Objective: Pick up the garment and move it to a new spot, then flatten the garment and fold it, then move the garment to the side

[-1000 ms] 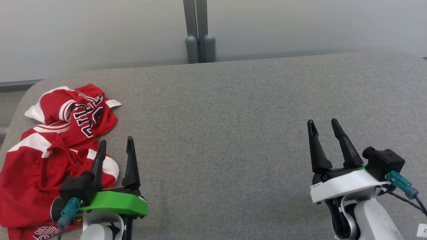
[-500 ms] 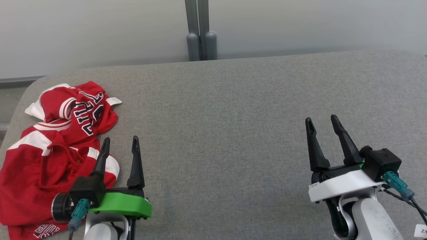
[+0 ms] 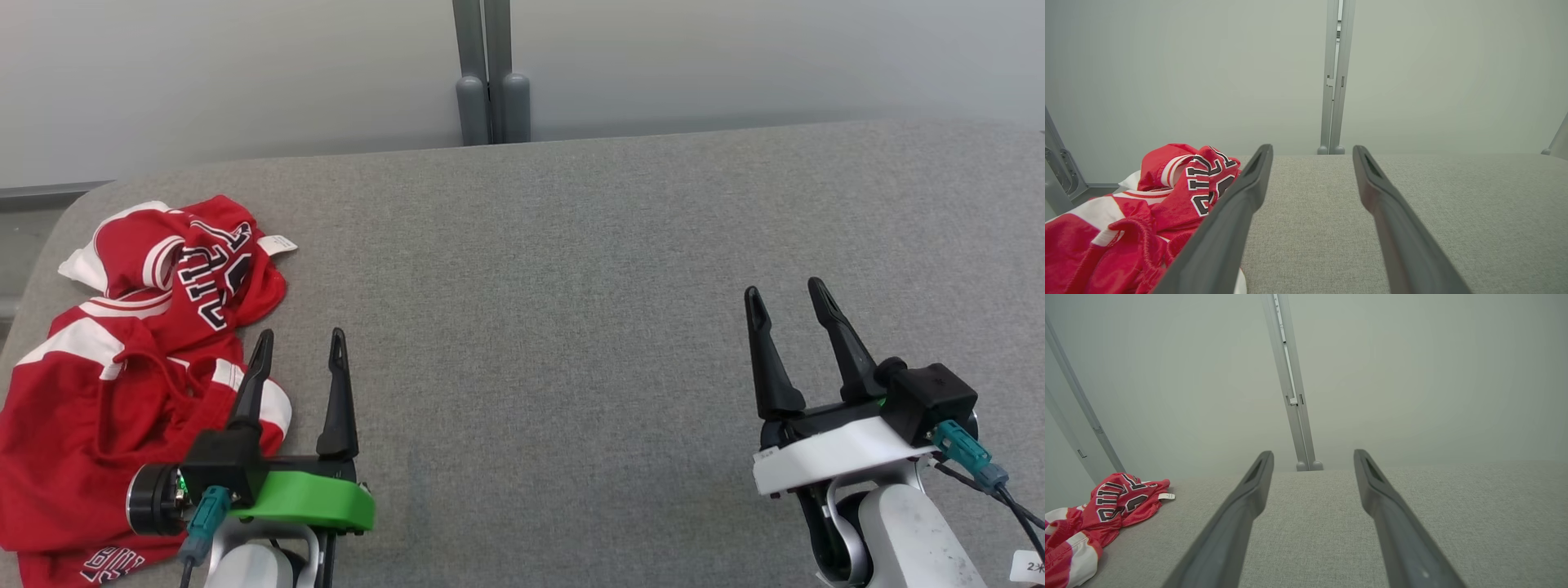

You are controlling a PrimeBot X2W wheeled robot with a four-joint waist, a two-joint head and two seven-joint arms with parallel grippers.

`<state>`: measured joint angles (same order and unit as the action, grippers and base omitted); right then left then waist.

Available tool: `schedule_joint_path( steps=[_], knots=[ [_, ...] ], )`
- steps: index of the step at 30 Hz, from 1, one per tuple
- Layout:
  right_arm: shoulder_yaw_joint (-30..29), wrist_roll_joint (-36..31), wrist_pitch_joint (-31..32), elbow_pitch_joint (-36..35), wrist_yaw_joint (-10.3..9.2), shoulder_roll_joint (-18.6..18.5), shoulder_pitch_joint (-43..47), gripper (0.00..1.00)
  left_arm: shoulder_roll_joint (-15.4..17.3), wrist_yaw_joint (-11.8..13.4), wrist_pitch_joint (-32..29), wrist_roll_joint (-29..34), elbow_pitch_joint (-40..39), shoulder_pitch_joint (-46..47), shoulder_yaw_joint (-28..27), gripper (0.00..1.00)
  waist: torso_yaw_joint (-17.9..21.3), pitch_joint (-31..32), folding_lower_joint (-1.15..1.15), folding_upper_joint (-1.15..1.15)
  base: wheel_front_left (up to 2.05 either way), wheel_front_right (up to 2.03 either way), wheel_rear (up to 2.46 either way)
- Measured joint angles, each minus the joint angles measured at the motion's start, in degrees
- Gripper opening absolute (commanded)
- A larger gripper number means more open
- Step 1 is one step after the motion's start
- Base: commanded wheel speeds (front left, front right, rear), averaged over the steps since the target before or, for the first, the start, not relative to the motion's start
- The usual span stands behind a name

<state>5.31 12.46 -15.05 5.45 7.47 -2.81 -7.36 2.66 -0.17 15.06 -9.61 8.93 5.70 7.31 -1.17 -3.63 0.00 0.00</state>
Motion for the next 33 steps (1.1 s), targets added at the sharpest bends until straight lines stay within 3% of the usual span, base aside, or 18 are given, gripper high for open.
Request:
schedule_joint_path(
  steps=[33],
  knots=[
    [-0.3, 0.53, 0.0, 0.9, 0.0, 0.0, -0.3, 1.0, 0.01, 0.13, 0.09, -0.42, 0.78, 0.5, -0.03, 1.0, -0.93, 0.06, 0.0, 0.0, 0.0, 0.0, 0.0]
  ],
)
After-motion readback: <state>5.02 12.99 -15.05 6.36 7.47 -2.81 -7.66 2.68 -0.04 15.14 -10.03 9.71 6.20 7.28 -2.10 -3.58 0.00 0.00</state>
